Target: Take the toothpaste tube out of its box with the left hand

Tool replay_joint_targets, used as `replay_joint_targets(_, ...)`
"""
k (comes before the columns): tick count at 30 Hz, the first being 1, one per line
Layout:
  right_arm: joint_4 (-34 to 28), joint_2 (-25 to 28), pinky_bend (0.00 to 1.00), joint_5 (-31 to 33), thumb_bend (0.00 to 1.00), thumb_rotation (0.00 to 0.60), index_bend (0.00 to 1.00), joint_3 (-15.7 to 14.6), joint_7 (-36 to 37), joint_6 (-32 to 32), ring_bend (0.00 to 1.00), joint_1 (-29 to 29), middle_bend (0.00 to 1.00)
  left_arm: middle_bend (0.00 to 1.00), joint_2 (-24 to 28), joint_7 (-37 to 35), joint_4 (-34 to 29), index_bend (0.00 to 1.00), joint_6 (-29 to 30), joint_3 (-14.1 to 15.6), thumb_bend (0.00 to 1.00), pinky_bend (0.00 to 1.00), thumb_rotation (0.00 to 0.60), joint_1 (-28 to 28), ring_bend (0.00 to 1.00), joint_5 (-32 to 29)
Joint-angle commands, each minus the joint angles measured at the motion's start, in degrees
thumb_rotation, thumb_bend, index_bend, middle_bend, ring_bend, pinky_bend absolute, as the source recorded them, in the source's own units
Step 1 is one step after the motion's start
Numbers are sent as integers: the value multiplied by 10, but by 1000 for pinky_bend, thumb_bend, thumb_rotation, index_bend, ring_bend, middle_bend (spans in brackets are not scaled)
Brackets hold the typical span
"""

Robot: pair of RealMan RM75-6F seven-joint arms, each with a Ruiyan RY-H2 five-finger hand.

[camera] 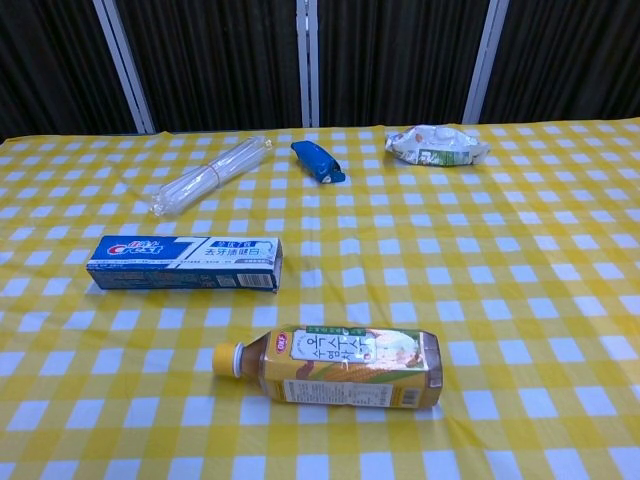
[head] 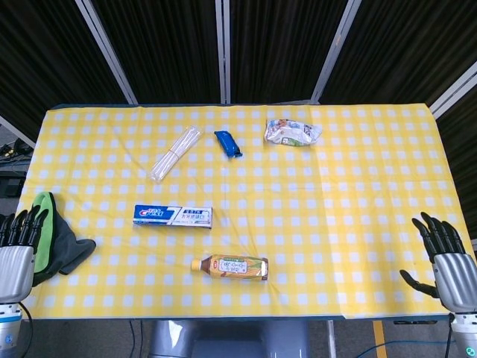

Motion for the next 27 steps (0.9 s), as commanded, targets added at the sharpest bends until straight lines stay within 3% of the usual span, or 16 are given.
replay_joint_targets(1,-1,1,0,-2,80,600,0,-1,2,0,0,0,0,0,1,-2,-2,0,1,1,0,0,600,1,0,2)
replay_joint_targets(9,-4,3,0,-8,80,600,0,-4,6,1,0,-1,0,0,5,-7,-11,0,-16,3,0,6,600,-10,0,9)
replay_joint_targets(15,-5,5,0,-2,80,600,0,-1,14,-2,0,0,0,0,4,32,-11,40,-64,-22,0,81,600,-57,0,11)
replay_joint_targets(27,-5,16,0,9,80,600,0,4,46,-10,0,3,0,14,-3,138,-34,158,-281,-70,34,160,600,-191,83,-117)
